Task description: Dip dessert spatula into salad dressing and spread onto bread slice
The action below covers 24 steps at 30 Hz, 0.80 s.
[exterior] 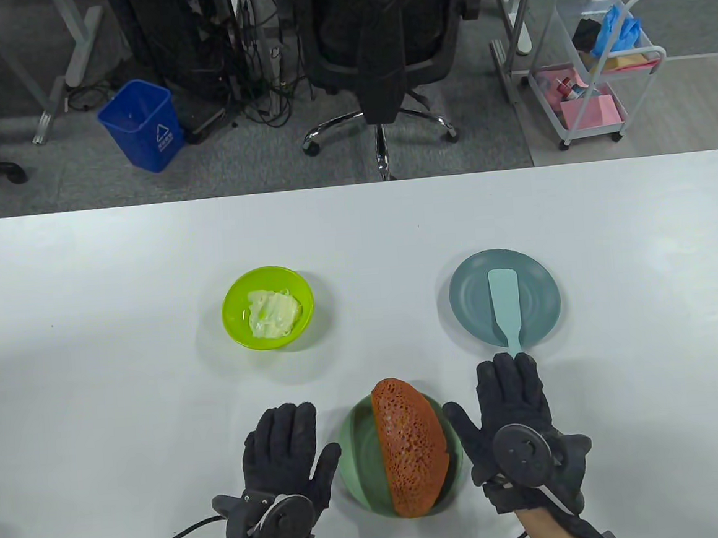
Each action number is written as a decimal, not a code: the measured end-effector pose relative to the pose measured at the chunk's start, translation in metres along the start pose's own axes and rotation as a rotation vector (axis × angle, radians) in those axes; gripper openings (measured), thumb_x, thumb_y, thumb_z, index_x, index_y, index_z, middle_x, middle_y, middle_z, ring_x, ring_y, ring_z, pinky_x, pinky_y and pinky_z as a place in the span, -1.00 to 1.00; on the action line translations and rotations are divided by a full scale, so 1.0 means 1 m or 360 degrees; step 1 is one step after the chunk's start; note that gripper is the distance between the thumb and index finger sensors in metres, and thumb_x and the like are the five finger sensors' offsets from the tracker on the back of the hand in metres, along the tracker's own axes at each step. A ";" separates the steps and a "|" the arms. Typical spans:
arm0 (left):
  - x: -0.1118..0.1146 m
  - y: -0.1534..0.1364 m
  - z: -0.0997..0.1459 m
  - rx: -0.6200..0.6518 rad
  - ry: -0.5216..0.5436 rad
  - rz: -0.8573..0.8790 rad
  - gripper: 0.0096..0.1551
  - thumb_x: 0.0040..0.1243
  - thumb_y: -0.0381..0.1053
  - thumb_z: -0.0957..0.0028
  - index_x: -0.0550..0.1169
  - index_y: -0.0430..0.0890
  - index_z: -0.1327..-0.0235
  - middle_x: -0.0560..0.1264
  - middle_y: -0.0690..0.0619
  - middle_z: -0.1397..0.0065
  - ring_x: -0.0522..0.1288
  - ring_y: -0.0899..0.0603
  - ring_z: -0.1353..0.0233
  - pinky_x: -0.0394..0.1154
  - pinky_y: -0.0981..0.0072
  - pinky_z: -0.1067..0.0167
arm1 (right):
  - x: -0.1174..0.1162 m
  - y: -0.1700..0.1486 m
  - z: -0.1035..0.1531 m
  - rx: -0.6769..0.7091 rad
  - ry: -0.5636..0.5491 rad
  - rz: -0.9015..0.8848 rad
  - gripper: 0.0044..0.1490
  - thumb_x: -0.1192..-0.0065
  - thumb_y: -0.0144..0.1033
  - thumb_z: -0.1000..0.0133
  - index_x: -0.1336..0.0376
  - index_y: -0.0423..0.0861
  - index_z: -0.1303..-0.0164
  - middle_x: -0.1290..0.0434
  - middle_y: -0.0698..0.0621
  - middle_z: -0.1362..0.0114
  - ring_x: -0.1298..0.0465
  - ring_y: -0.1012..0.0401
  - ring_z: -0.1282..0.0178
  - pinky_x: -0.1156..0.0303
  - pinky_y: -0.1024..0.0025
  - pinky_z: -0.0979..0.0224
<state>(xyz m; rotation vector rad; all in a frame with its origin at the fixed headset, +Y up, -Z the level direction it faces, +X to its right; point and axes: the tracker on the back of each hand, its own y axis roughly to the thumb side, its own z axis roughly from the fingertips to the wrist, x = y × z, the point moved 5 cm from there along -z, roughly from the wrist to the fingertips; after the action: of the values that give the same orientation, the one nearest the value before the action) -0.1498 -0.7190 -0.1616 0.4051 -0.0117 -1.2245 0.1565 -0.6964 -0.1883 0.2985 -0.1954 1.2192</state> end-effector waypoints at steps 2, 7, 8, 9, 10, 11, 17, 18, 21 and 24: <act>0.002 -0.001 0.000 -0.0010 -0.0016 0.0010 -0.15 -0.09 0.31 -0.34 0.28 -0.21 -0.71 0.26 -0.35 -0.67 0.32 -0.54 -0.59 0.26 -0.51 -0.38 | -0.001 0.010 0.009 0.0062 0.0004 -0.0040 0.03 -0.13 0.47 -0.13 -0.12 -0.05 -0.60 -0.07 -0.12 -0.69 0.03 -0.19 -0.73 -0.05 -0.09 -0.65; 0.003 -0.002 0.001 -0.0014 -0.0036 0.0022 -0.14 -0.12 0.31 -0.34 0.25 -0.23 -0.72 0.21 -0.35 -0.69 0.26 -0.54 -0.62 0.22 -0.50 -0.40 | -0.009 0.023 0.026 0.0153 0.0015 -0.0045 0.03 -0.05 0.48 -0.14 -0.10 -0.05 -0.61 -0.07 -0.12 -0.70 0.03 -0.16 -0.73 -0.06 -0.07 -0.65; 0.004 -0.001 0.001 -0.0010 -0.0044 0.0023 -0.13 -0.12 0.31 -0.34 0.24 -0.24 -0.72 0.20 -0.35 -0.69 0.25 -0.55 -0.62 0.21 -0.50 -0.41 | -0.011 0.025 0.029 0.0167 0.0008 -0.0037 0.02 -0.04 0.47 -0.15 -0.10 -0.05 -0.61 -0.07 -0.12 -0.70 0.03 -0.16 -0.73 -0.06 -0.07 -0.64; 0.005 -0.001 0.001 -0.0006 -0.0053 0.0025 -0.13 -0.13 0.31 -0.34 0.23 -0.24 -0.72 0.19 -0.35 -0.70 0.23 -0.54 -0.63 0.20 -0.50 -0.41 | -0.012 0.027 0.031 0.0181 0.0001 -0.0017 0.01 -0.03 0.47 -0.16 -0.09 -0.05 -0.61 -0.07 -0.11 -0.70 0.02 -0.16 -0.72 -0.07 -0.06 -0.64; 0.006 0.000 0.001 -0.0001 -0.0063 0.0026 -0.12 -0.14 0.31 -0.34 0.23 -0.24 -0.72 0.18 -0.35 -0.70 0.22 -0.55 -0.64 0.19 -0.50 -0.41 | -0.011 0.028 0.032 0.0190 -0.0018 -0.0004 0.00 -0.01 0.46 -0.17 -0.09 -0.05 -0.61 -0.07 -0.11 -0.70 0.02 -0.15 -0.72 -0.07 -0.06 -0.64; 0.007 0.000 0.001 0.0003 -0.0074 0.0026 -0.12 -0.15 0.31 -0.34 0.21 -0.24 -0.73 0.17 -0.36 -0.71 0.20 -0.55 -0.64 0.18 -0.50 -0.42 | -0.011 0.029 0.033 0.0196 -0.0034 -0.0006 -0.01 0.00 0.45 -0.17 -0.10 -0.05 -0.60 -0.08 -0.11 -0.69 0.02 -0.15 -0.72 -0.07 -0.06 -0.64; 0.009 0.001 0.000 0.0036 -0.0110 0.0063 -0.12 -0.25 0.30 -0.35 0.12 -0.23 -0.75 0.06 -0.36 -0.73 0.09 -0.55 -0.67 0.10 -0.48 -0.44 | -0.010 0.026 0.034 0.0199 -0.0060 -0.0061 -0.08 0.10 0.40 -0.19 -0.09 -0.02 -0.59 -0.08 -0.08 -0.69 0.01 -0.11 -0.71 -0.09 -0.03 -0.62; 0.009 0.000 -0.001 0.0034 -0.0115 0.0094 -0.12 -0.26 0.29 -0.35 0.12 -0.24 -0.75 0.05 -0.37 -0.73 0.08 -0.56 -0.67 0.09 -0.48 -0.44 | -0.010 0.025 0.033 0.0194 -0.0064 -0.0066 -0.08 0.11 0.39 -0.19 -0.09 -0.02 -0.59 -0.08 -0.08 -0.69 0.01 -0.10 -0.71 -0.09 -0.03 -0.62; 0.011 0.000 -0.001 0.0038 -0.0137 0.0121 -0.13 -0.28 0.28 -0.35 0.11 -0.24 -0.76 0.03 -0.36 -0.73 0.05 -0.55 -0.67 0.06 -0.46 -0.44 | -0.010 0.022 0.032 0.0174 -0.0065 -0.0091 -0.13 0.13 0.34 -0.21 -0.08 -0.01 -0.58 -0.07 -0.07 -0.69 0.01 -0.09 -0.71 -0.09 -0.01 -0.62; 0.012 0.001 -0.002 0.0042 -0.0151 0.0110 -0.13 -0.29 0.27 -0.35 0.10 -0.25 -0.76 0.02 -0.37 -0.73 0.04 -0.55 -0.67 0.05 -0.45 -0.44 | -0.010 0.017 0.030 0.0142 -0.0058 -0.0116 -0.16 0.13 0.29 -0.22 -0.08 -0.02 -0.58 -0.07 -0.07 -0.68 0.02 -0.09 -0.70 -0.09 -0.01 -0.62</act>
<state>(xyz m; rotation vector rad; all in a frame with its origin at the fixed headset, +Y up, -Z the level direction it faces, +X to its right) -0.1449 -0.7290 -0.1653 0.3667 -0.1224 -1.1756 0.1377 -0.7099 -0.1610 0.4021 -0.1604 1.1527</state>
